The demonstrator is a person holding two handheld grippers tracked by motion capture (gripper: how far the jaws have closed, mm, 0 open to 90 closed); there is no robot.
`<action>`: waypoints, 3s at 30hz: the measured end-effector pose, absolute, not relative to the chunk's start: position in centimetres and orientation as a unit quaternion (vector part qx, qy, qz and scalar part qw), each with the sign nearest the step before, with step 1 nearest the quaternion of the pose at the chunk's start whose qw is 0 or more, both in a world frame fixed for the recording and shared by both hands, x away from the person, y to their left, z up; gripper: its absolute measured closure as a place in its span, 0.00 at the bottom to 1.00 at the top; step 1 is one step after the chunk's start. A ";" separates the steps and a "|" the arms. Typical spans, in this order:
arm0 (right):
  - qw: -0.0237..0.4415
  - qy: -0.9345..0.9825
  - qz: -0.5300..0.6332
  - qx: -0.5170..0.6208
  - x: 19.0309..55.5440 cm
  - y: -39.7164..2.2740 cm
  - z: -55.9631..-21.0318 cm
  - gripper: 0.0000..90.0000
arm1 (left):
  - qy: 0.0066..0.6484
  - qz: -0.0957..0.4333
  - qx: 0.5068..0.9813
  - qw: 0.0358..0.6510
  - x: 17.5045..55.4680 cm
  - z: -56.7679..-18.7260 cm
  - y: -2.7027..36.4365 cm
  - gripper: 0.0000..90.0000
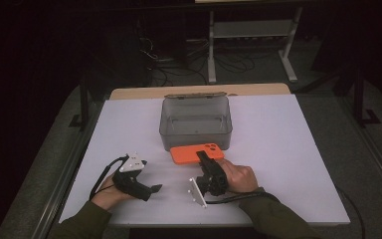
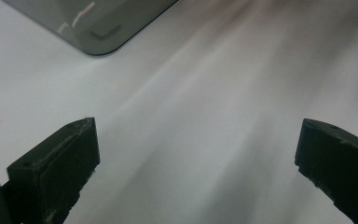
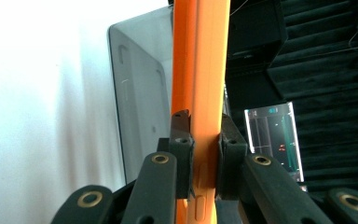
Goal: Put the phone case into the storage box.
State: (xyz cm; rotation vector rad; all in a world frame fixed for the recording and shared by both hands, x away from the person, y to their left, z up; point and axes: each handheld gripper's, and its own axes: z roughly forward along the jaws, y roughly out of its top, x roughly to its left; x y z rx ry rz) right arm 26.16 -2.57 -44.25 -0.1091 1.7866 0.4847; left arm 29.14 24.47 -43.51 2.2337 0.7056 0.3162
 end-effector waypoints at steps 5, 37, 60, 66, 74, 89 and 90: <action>0.585 0.779 0.222 -0.029 26.4 -2.8 -44.0 0.88 | 0.276 0.125 0.874 0.380 29.1 -43.6 24.4 0.00; 0.500 0.817 0.281 0.055 27.6 -3.8 -42.6 0.88 | 0.281 0.119 0.873 0.381 29.2 -43.7 24.6 0.00; 0.364 0.840 0.373 0.149 29.2 -5.7 -41.6 0.88 | 0.283 0.118 0.872 0.381 29.2 -43.7 24.6 0.00; 0.334 0.842 0.389 0.168 29.6 -6.1 -41.4 0.88 | 0.284 0.117 0.872 0.382 29.2 -43.7 24.6 0.00; 0.302 0.840 0.409 0.191 30.1 -6.6 -41.2 0.88 | 0.285 0.115 0.871 0.383 29.3 -43.7 24.6 0.00; 0.213 0.830 0.456 0.242 31.2 -7.8 -40.9 0.88 | 0.288 0.112 0.870 0.386 29.3 -43.7 24.7 0.00; 0.206 0.829 0.459 0.244 31.3 -7.8 -40.9 0.88 | 0.288 0.111 0.869 0.385 29.3 -43.7 24.7 0.00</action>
